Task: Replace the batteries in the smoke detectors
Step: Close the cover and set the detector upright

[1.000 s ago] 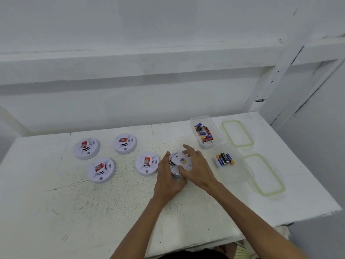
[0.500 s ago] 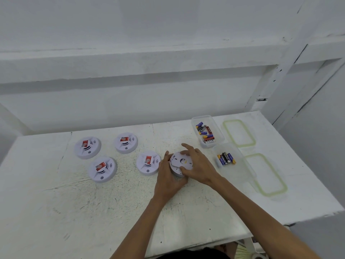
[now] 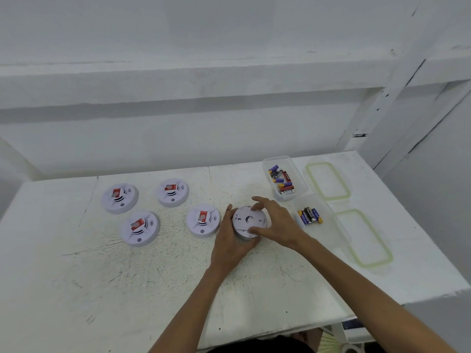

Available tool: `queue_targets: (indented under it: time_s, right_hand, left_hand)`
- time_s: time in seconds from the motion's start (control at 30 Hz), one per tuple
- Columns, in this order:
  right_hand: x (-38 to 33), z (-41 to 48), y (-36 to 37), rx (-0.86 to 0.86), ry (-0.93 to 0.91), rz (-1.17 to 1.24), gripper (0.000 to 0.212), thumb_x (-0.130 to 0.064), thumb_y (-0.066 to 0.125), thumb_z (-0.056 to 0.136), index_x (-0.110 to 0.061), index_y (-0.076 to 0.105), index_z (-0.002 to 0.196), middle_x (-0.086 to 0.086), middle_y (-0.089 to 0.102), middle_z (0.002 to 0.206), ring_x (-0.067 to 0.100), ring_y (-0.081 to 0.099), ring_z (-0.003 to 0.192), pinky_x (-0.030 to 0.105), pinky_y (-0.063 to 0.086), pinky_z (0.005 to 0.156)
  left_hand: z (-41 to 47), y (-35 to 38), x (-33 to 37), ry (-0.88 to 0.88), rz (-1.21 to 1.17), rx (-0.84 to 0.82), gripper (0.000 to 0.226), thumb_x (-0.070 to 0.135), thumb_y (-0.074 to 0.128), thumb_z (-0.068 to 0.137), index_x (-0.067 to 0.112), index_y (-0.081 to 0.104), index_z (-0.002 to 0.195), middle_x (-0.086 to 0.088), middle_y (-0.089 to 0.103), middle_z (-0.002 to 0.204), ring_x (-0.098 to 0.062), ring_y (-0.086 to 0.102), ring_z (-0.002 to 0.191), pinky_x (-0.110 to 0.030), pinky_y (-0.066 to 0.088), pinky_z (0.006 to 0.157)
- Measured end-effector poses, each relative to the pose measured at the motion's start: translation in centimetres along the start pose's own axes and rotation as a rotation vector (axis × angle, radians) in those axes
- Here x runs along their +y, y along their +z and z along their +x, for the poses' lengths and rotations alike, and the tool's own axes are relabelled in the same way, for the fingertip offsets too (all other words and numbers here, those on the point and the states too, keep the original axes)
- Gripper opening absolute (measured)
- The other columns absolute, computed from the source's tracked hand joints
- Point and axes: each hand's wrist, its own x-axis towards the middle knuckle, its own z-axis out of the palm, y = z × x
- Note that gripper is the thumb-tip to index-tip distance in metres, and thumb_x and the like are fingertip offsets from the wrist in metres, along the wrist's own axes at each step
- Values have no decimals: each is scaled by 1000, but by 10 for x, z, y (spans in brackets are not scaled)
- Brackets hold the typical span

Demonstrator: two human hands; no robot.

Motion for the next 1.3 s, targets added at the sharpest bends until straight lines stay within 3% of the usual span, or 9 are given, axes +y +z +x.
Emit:
queue_targets:
  time_s: [0.27,0.4,0.6,0.73,0.83,1.0,1.13,1.3]
  right_hand:
    - [1,-2,2,46,-1,-50,72,-44,79,77,-29,46,139,-15,65,125,11,48,119,32,41,97]
    - [-1,-2,3,60,-31,-123,64,-45,77,78,-28,52,134,-9,63,123,12,51,112,31,47,91]
    - [-12,4,17,95,-26,-270,63,-52,73,81,-16,62,131,0,60,123,18,50,110,32,47,91]
    - [-16,12,16,60,-31,-291,66,-52,78,74,-12,64,126,3,58,117,20,49,109,32,46,89]
    - [-19,18,14,33,-45,-339,68,-55,79,71,-13,65,123,3,58,113,19,49,106,31,46,86]
    - [-15,18,17,118,-191,-469,66,-65,57,73,-9,71,104,5,63,94,22,54,84,34,52,71]
    - [-11,19,20,77,-238,-549,69,-67,47,79,-6,69,104,8,64,96,24,55,84,35,52,73]
    - [-12,17,21,49,-244,-613,68,-64,43,85,-4,67,106,11,65,98,26,56,86,36,52,77]
  left_hand:
    - [1,-2,4,-21,-7,-13,109,54,86,72,18,27,156,9,30,162,2,31,145,-16,35,113]
    - [1,-3,6,-54,-12,4,111,53,90,68,18,29,155,4,37,159,-8,42,140,-25,43,110]
    - [2,-2,10,-78,-40,10,113,54,91,65,22,29,154,7,49,149,-7,49,134,-27,48,107]
    - [3,0,10,-44,-1,34,107,63,83,63,13,42,148,-3,55,142,-18,55,129,-38,51,105]
    - [6,0,9,-61,-34,35,101,59,88,59,14,48,141,1,60,133,-15,60,121,-43,55,99]
    - [6,0,11,-106,-54,34,96,53,88,58,19,49,140,5,61,130,-11,61,117,-39,57,94]
    - [4,1,14,-149,-36,35,99,57,85,57,22,47,142,7,61,131,-9,60,118,-33,56,96]
    - [5,2,15,-185,-22,28,103,59,86,56,23,47,144,7,60,134,-10,59,120,-36,55,98]
